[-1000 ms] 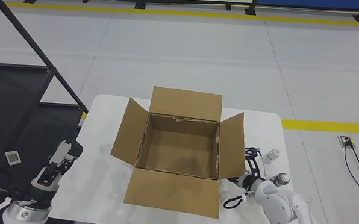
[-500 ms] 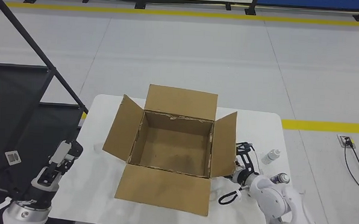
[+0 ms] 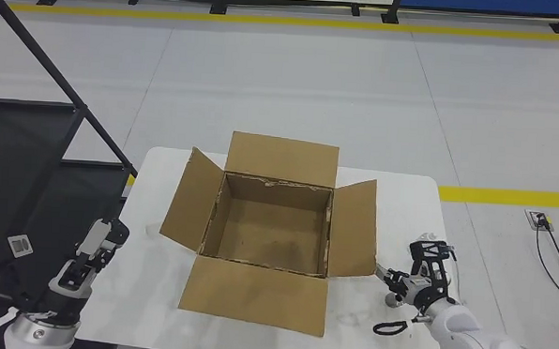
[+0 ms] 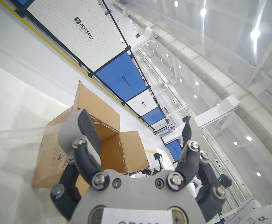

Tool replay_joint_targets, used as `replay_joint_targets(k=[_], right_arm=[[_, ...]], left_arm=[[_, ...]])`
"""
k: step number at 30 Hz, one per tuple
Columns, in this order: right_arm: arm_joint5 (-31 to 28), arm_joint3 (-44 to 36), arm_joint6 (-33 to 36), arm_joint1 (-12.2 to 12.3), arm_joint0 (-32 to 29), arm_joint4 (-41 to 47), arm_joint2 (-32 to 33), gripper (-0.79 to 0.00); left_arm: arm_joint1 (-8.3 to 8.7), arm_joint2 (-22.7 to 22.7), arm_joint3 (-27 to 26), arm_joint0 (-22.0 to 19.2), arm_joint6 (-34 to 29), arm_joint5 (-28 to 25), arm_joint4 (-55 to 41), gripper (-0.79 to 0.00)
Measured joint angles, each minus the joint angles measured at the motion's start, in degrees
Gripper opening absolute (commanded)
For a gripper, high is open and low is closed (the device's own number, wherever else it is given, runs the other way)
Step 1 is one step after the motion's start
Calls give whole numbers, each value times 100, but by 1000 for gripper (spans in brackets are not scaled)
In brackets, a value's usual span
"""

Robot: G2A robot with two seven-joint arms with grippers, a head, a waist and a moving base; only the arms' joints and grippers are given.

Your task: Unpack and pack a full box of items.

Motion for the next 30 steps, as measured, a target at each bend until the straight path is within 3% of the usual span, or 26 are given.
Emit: replay_joint_targets(k=[14, 23, 30], right_arm=[[-58, 46, 14, 7, 27, -40, -33, 0], [-207, -101, 341, 104, -488, -2137, -172, 0], [-606, 470, 881, 123, -276, -1966, -207, 0]], left_arm=[[0, 0, 0, 0, 0, 0, 0, 0], [0, 0, 0, 0, 0, 0, 0, 0], [0, 0, 0, 0, 0, 0, 0, 0]])
